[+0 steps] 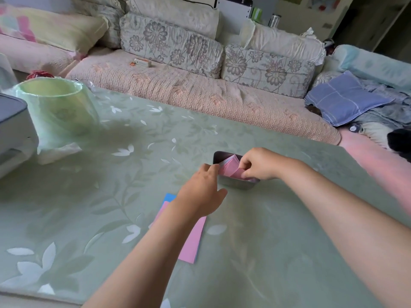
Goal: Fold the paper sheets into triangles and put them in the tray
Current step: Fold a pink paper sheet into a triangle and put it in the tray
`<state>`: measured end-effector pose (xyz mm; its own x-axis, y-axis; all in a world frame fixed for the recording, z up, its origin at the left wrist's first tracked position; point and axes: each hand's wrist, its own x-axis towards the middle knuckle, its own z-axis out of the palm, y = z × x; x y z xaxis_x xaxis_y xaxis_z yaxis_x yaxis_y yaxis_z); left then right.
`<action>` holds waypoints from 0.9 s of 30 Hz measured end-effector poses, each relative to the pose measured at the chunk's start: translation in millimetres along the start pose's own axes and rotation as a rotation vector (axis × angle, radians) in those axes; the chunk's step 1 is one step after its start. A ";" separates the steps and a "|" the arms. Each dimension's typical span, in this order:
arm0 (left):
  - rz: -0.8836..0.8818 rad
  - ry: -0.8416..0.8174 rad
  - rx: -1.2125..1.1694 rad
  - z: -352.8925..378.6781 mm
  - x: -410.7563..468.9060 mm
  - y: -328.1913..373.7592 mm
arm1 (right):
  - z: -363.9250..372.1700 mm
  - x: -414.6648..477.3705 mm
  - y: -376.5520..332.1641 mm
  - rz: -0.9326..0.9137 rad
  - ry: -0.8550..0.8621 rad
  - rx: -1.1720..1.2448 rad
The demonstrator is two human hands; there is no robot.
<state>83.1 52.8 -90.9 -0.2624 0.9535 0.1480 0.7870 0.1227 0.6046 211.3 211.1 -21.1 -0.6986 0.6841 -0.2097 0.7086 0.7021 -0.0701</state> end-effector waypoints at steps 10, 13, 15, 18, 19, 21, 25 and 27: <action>-0.005 0.016 0.006 1.9 0.9 -0.6 | 19.2 18.3 -9.5 0.041 0.040 -0.197; -0.003 0.023 0.004 2.7 1.2 -1.1 | 23.4 23.6 -8.8 0.076 0.095 -0.216; -0.001 0.027 0.002 2.9 1.9 -1.3 | 24.9 26.5 -8.4 0.094 0.163 -0.246; -0.003 0.024 0.004 3.4 2.2 -1.8 | 27.4 29.6 -7.5 0.091 0.240 -0.290; -0.004 0.023 0.006 3.7 1.9 -2.0 | 28.2 30.0 -7.4 0.090 0.246 -0.288; -0.006 0.022 0.007 3.9 1.7 -2.3 | 29.9 30.3 -7.1 0.095 0.262 -0.266; -0.009 0.019 0.012 4.2 2.6 -1.6 | 36.1 29.8 -8.7 0.121 0.327 -0.244; -0.009 0.019 0.014 4.0 2.3 -1.2 | 38.2 30.1 -10.6 0.144 0.356 -0.271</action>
<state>83.8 55.9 -94.4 -0.2798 0.9470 0.1578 0.7926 0.1351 0.5946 186.5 216.8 -63.9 -0.6194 0.7702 0.1521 0.7823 0.5891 0.2023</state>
